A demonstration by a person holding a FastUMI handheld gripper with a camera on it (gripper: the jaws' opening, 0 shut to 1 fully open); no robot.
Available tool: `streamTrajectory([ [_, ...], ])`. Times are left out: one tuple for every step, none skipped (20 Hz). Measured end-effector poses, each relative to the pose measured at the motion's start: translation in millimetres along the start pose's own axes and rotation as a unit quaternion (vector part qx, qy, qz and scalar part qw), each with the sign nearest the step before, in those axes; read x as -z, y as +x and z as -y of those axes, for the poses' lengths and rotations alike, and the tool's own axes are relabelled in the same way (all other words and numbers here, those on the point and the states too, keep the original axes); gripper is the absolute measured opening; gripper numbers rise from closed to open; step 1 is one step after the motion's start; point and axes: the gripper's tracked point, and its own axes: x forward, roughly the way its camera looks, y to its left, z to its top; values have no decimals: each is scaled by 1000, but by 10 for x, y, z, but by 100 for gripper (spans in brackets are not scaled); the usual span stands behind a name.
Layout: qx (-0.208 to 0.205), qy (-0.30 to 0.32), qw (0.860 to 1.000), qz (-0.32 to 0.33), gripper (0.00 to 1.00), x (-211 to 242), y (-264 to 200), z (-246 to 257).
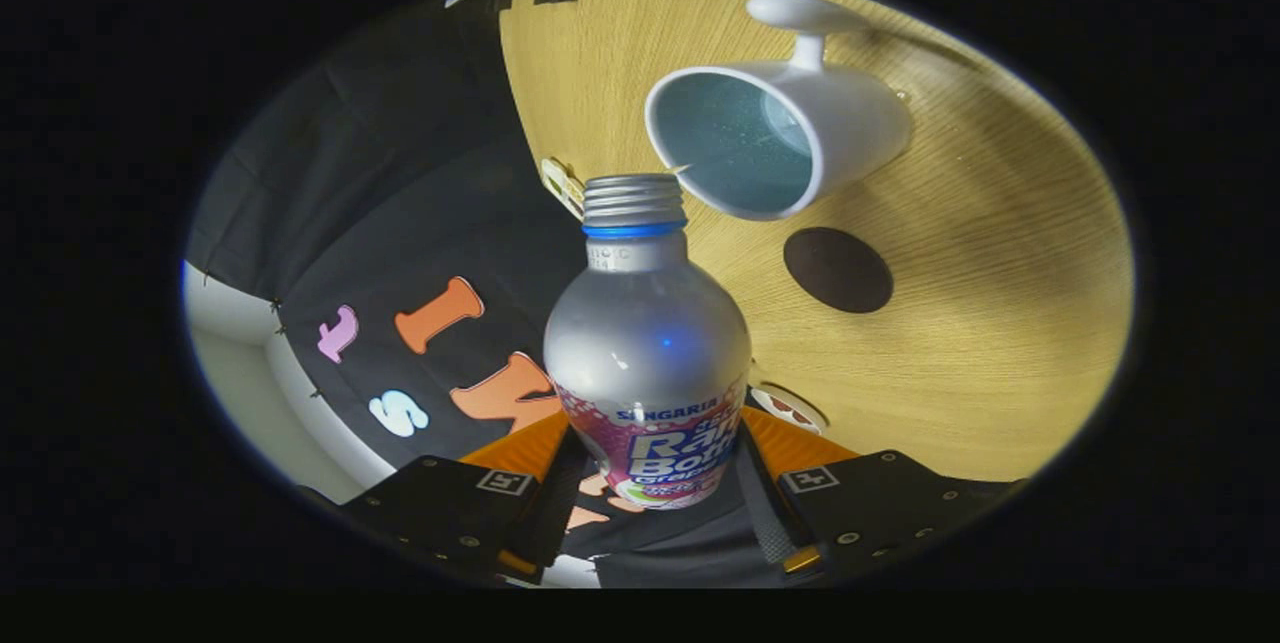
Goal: Take the bottle from table, then pour the juice into the cup, finally place the bottle on the coaster
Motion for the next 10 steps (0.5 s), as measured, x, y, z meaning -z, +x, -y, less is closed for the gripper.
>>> streamTrajectory([
  [1,1,1000,-1,75,-6,1,-13],
  [2,4,1000,-1,75,-9,10,-1],
  [2,7,1000,-1,75,-7,8,-6],
  [0,10,1000,-1,75,-11,3,-19],
  [-1,12,1000,0,75,-11,1,-40],
  [-1,13,1000,3,75,-33,-3,-35],
  [0,13,1000,3,75,-35,2,-40],
  [-1,17,1000,4,75,-41,3,-41],
  [-3,21,1000,3,75,-31,-15,-45],
  [-4,25,1000,3,75,-36,-21,-54],
])
